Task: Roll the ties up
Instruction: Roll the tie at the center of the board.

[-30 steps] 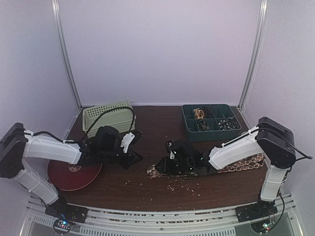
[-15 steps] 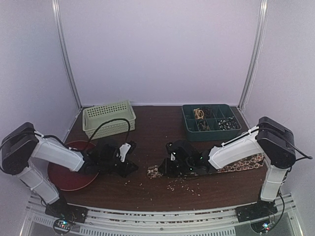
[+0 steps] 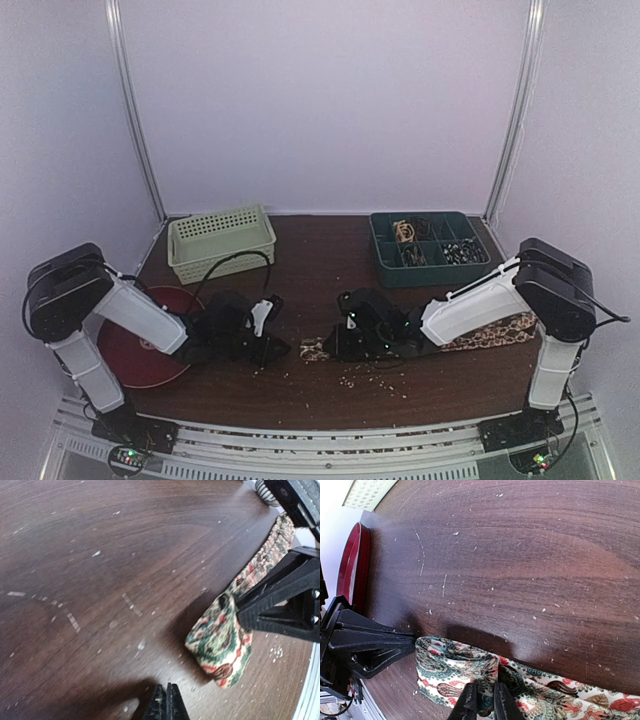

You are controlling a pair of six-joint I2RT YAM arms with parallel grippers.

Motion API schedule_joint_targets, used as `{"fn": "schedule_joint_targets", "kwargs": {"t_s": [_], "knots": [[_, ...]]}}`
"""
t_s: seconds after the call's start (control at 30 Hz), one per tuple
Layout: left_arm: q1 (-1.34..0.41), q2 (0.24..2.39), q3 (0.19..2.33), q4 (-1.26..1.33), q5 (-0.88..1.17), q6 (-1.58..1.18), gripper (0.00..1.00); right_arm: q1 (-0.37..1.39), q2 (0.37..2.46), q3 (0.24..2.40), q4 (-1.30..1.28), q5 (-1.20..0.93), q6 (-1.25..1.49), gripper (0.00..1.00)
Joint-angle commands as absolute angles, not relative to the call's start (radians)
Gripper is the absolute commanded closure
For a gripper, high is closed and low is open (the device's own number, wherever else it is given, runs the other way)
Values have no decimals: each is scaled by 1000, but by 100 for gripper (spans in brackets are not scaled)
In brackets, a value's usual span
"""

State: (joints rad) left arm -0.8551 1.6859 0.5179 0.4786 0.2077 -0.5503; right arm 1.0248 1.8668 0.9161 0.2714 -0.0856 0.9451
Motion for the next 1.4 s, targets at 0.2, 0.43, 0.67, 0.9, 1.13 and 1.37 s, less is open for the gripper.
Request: {"fn": "schedule_joint_targets", "kwargs": {"t_s": [0.2, 0.43, 0.67, 0.9, 1.13, 1.37], "knots": [[-877, 1782, 572, 641, 320, -620, 100, 1013, 1864, 882, 284, -52, 925, 86], [-885, 1769, 580, 701, 366, -660, 100, 1010, 1846, 865, 303, -57, 927, 83], [-891, 1750, 603, 689, 368, -656, 100, 1008, 1826, 853, 321, -59, 922, 82], [-900, 1754, 633, 648, 361, -632, 100, 1008, 1824, 842, 349, -76, 920, 88], [-913, 1764, 670, 615, 362, -612, 100, 995, 1775, 794, 345, -30, 926, 86], [-926, 1790, 711, 601, 364, -607, 100, 990, 1719, 748, 344, 8, 931, 79]]}}
